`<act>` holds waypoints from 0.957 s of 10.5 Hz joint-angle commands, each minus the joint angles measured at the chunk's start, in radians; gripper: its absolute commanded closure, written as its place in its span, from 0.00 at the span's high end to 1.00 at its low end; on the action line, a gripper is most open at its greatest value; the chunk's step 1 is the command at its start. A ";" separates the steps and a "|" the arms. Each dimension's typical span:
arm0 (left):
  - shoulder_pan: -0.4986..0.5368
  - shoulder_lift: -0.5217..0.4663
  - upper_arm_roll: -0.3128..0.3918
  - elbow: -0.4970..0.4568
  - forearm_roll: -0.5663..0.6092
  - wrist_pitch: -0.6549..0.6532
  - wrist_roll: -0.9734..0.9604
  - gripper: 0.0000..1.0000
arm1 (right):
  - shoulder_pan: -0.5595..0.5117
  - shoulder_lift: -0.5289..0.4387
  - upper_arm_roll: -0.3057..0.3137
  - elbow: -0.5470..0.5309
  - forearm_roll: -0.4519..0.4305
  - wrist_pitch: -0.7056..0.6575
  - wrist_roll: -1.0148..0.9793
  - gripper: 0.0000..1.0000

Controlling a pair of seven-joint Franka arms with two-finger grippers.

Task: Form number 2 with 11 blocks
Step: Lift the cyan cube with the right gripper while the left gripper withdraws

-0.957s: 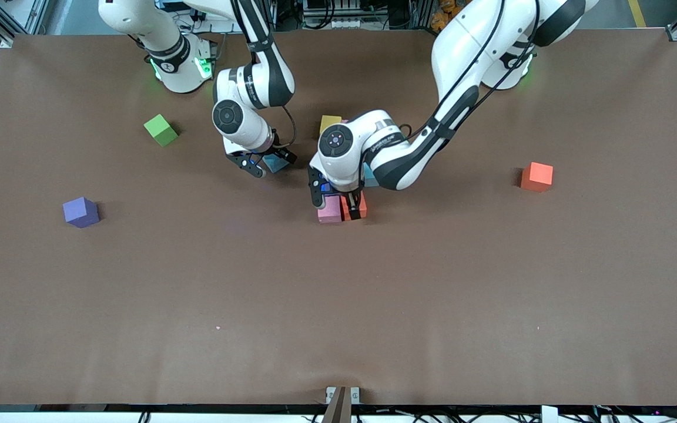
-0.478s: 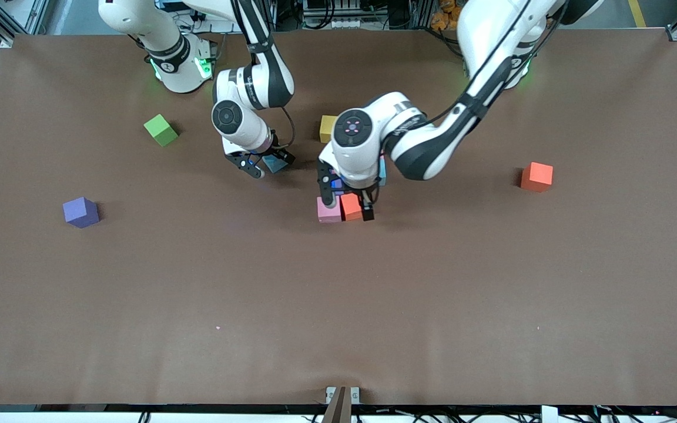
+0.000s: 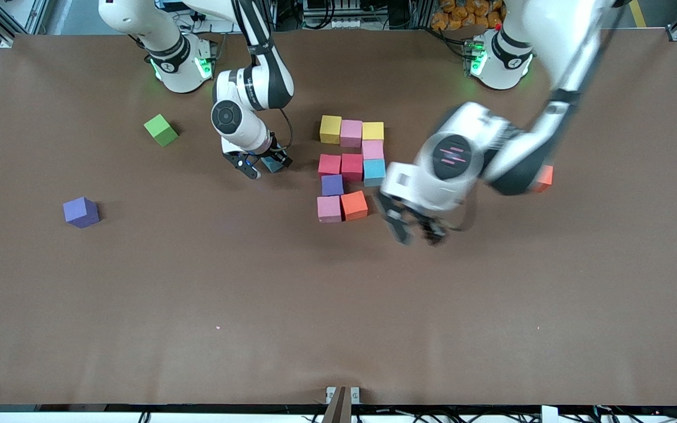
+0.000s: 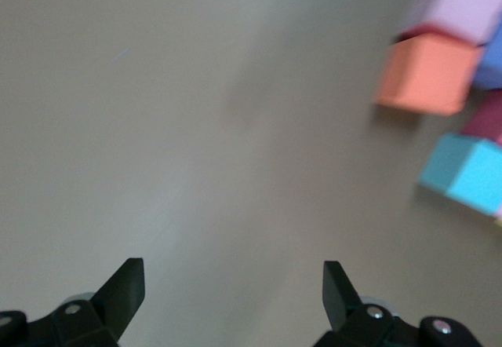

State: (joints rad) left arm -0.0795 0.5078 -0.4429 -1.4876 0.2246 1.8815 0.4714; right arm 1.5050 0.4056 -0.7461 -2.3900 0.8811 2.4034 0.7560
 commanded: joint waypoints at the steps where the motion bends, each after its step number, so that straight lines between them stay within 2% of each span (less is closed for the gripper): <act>1: 0.195 -0.058 -0.014 0.013 -0.045 -0.112 0.000 1.00 | 0.026 -0.007 -0.012 -0.011 0.029 0.026 0.032 0.19; 2: 0.264 -0.083 -0.010 0.010 -0.050 -0.160 -0.035 1.00 | 0.026 -0.013 -0.013 -0.008 0.029 0.026 0.048 0.12; 4: 0.399 -0.109 -0.008 0.010 -0.041 -0.258 -0.143 1.00 | 0.021 -0.019 -0.019 0.029 0.029 0.020 0.092 0.11; 5: 0.455 -0.112 -0.008 0.015 -0.041 -0.259 -0.161 1.00 | 0.018 -0.019 -0.022 0.058 0.029 0.016 0.110 0.11; 6: 0.483 -0.117 -0.004 0.027 -0.033 -0.260 -0.159 1.00 | 0.020 -0.024 -0.025 0.070 0.029 0.013 0.138 0.11; 8: 0.535 -0.201 0.003 0.024 0.040 -0.272 -0.171 1.00 | 0.026 -0.039 -0.061 0.089 0.018 -0.024 0.146 0.11; 10: 0.587 -0.177 0.010 0.021 0.051 -0.314 -0.227 1.00 | 0.027 -0.037 -0.107 0.153 0.006 -0.111 0.178 0.11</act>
State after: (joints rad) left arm 0.4732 0.3385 -0.4327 -1.4400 0.2556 1.5841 0.2840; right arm 1.5121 0.3926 -0.8053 -2.2735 0.8881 2.3498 0.8956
